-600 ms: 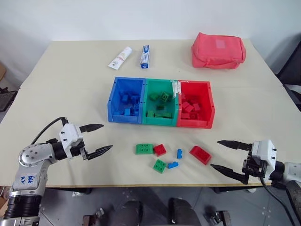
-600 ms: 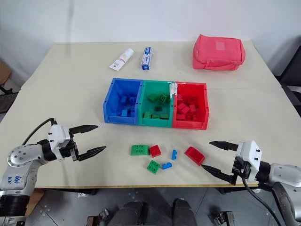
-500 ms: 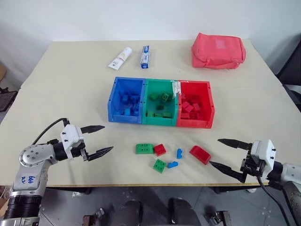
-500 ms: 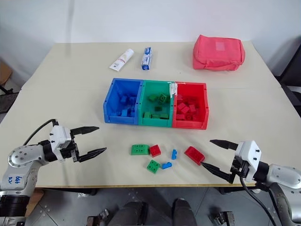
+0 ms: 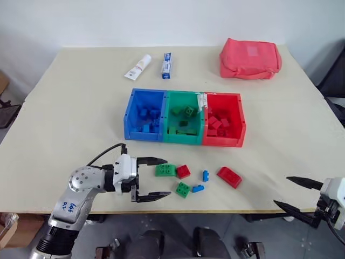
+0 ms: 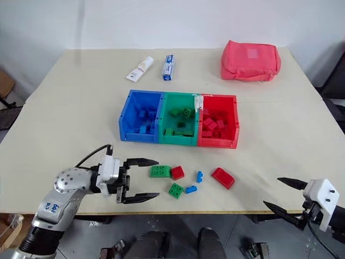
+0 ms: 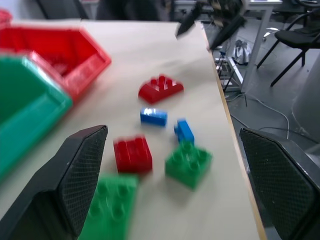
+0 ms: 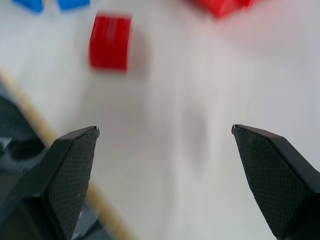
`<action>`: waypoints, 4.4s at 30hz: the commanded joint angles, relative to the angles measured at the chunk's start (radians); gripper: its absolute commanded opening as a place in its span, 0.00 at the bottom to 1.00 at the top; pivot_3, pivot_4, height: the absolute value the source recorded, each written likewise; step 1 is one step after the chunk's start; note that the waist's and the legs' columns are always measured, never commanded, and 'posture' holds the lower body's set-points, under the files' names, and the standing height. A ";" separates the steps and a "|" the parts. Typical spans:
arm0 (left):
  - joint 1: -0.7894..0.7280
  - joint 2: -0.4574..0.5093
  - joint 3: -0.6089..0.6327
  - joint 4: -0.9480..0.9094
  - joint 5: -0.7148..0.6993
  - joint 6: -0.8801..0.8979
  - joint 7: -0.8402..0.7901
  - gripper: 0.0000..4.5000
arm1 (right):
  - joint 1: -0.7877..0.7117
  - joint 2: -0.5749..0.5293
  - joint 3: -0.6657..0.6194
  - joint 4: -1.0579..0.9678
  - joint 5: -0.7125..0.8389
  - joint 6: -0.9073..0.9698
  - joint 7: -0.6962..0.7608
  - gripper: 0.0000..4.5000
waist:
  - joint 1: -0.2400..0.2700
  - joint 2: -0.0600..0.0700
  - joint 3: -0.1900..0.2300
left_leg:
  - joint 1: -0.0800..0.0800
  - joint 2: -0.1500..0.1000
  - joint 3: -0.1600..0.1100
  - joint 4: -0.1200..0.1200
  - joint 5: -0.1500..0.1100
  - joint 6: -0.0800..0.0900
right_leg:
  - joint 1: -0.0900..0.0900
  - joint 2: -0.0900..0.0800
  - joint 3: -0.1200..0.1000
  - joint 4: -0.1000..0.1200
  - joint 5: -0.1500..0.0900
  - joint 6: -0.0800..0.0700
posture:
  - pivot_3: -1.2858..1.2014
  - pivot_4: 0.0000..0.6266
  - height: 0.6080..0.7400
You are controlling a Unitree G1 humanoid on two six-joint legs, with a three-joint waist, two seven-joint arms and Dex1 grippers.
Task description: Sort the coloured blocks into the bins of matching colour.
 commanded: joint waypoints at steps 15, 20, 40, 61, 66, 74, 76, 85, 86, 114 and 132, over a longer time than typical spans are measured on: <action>0.026 0.046 0.035 -0.009 0.025 -0.064 0.009 1.00 | -0.306 0.068 0.425 -0.167 -0.136 0.387 -0.354 0.70 | 0.012 0.000 -0.001 | 0.009 0.000 -0.003 -0.002 -0.002 0.001 | 0.012 -0.001 -0.001 -0.005 0.000 -0.001 | 0.52 0.24 1.00; 0.034 0.049 0.035 -0.006 0.022 -0.071 0.012 1.00 | -0.303 0.086 0.416 -0.209 -0.120 0.414 -0.370 0.35 | 0.007 -0.001 -0.001 | 0.011 0.001 -0.002 -0.002 -0.002 0.001 | 0.012 0.000 -0.002 -0.005 -0.001 -0.001 | 0.52 0.24 1.00; 0.012 0.044 0.015 0.022 0.028 -0.095 -0.017 1.00 | -0.506 0.002 0.473 0.013 -0.164 0.220 -0.152 0.75 | 0.008 -0.001 -0.001 | 0.010 0.000 -0.002 -0.003 -0.002 0.001 | 0.012 -0.001 -0.003 -0.006 -0.001 -0.001 | 0.52 0.24 1.00; 0.009 0.050 0.027 0.041 0.037 -0.113 -0.011 1.00 | -0.541 0.041 0.497 -0.175 -0.042 0.538 -0.239 0.75 | 0.011 -0.001 -0.001 | 0.009 0.000 -0.003 -0.003 -0.002 0.001 | 0.012 -0.001 -0.003 -0.007 -0.001 -0.001 | 0.52 0.24 1.00; 0.006 0.050 0.025 0.041 0.037 -0.111 -0.012 1.00 | -0.558 0.080 0.523 -0.149 -0.113 0.533 -0.348 0.75 | 0.010 0.000 -0.001 | 0.009 0.000 -0.003 -0.003 -0.002 0.001 | 0.012 -0.001 -0.003 -0.007 -0.001 -0.001 | 0.52 0.24 1.00; -0.002 0.048 0.022 0.046 0.038 -0.110 -0.012 1.00 | -0.531 0.131 0.547 -0.238 -0.093 0.672 -0.447 0.75 | 0.010 -0.001 -0.001 | 0.009 0.000 -0.003 -0.003 -0.002 0.001 | 0.012 -0.001 -0.003 -0.007 -0.001 -0.001 | 0.52 0.24 1.00; -0.007 0.045 0.020 0.051 0.040 -0.112 -0.011 1.00 | -0.519 0.149 0.556 -0.249 -0.103 0.681 -0.475 0.75 | 0.010 0.000 -0.001 | 0.009 0.001 -0.003 -0.003 -0.002 0.001 | 0.012 -0.001 -0.003 -0.007 -0.001 -0.001 | 0.52 0.24 1.00; -0.024 0.034 0.008 0.063 0.042 -0.115 -0.013 1.00 | -0.523 0.162 0.563 -0.227 -0.129 0.611 -0.473 0.66 | 0.007 -0.001 -0.001 | 0.010 0.000 -0.003 -0.003 -0.002 0.001 | 0.012 0.000 -0.003 -0.006 -0.001 -0.001 | 0.52 0.24 1.00; -0.026 0.033 0.007 0.066 0.042 -0.116 -0.015 1.00 | -0.522 0.149 0.563 -0.220 -0.126 0.591 -0.450 0.61 | 0.007 -0.001 -0.001 | 0.010 0.000 -0.003 -0.003 -0.002 0.001 | 0.012 0.000 -0.003 -0.006 -0.001 -0.001 | 0.52 0.24 1.00; -0.030 -0.051 0.183 0.080 -0.027 -0.068 0.186 1.00 | -0.925 0.211 0.393 0.027 -0.027 0.542 -0.514 0.83 | 0.008 0.000 -0.001 | 0.006 0.000 -0.003 -0.004 -0.002 0.001 | 0.008 -0.001 -0.005 -0.005 -0.001 -0.001 | 0.52 0.24 1.00; -0.030 0.036 0.064 0.155 0.031 -0.180 -0.052 1.00 | -0.479 -0.111 0.264 0.036 -0.018 0.109 0.112 0.99 | -0.008 0.001 0.000 | 0.010 0.001 0.000 -0.003 -0.003 0.002 | 0.013 -0.001 -0.005 -0.008 0.000 0.000 | 0.52 0.24 1.00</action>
